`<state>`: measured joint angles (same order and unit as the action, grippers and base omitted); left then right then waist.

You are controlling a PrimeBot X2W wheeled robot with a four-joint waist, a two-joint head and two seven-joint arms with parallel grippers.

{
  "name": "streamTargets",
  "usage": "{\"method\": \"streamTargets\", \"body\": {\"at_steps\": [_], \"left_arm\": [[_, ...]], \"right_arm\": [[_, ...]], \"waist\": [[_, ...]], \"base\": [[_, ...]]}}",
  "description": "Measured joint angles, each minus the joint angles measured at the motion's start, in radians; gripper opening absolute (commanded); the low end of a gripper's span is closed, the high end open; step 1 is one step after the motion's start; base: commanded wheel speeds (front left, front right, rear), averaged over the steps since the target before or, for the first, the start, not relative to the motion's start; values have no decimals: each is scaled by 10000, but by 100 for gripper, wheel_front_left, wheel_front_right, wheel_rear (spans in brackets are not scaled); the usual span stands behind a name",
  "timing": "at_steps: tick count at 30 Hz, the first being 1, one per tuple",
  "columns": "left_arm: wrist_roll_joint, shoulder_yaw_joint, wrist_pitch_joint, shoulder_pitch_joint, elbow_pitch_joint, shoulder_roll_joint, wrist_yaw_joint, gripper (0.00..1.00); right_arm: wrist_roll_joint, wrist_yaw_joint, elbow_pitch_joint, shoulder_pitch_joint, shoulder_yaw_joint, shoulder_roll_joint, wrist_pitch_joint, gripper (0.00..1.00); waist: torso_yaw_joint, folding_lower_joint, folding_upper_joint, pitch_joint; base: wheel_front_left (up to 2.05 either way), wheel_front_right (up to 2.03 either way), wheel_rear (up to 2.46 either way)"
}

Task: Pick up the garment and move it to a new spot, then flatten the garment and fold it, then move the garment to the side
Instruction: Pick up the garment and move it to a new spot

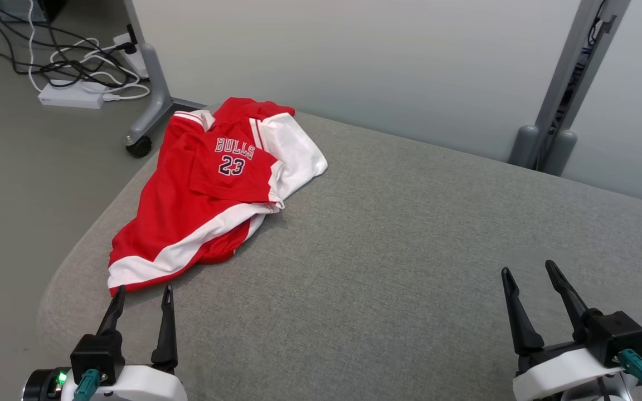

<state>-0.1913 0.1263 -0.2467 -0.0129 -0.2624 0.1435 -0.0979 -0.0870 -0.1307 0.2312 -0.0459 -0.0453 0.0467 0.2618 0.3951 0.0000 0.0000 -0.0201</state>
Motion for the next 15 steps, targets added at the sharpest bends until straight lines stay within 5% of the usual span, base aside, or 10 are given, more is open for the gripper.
{"method": "streamTargets", "body": {"at_steps": [15], "left_arm": [[-286, 19, 1448, -629, 111, 631, 311, 100]], "right_arm": [[82, 0, 13, -177, -81, 0, 0, 100]], "waist": [[-94, 0, 0, 280]], "base": [[0, 0, 0]]}}
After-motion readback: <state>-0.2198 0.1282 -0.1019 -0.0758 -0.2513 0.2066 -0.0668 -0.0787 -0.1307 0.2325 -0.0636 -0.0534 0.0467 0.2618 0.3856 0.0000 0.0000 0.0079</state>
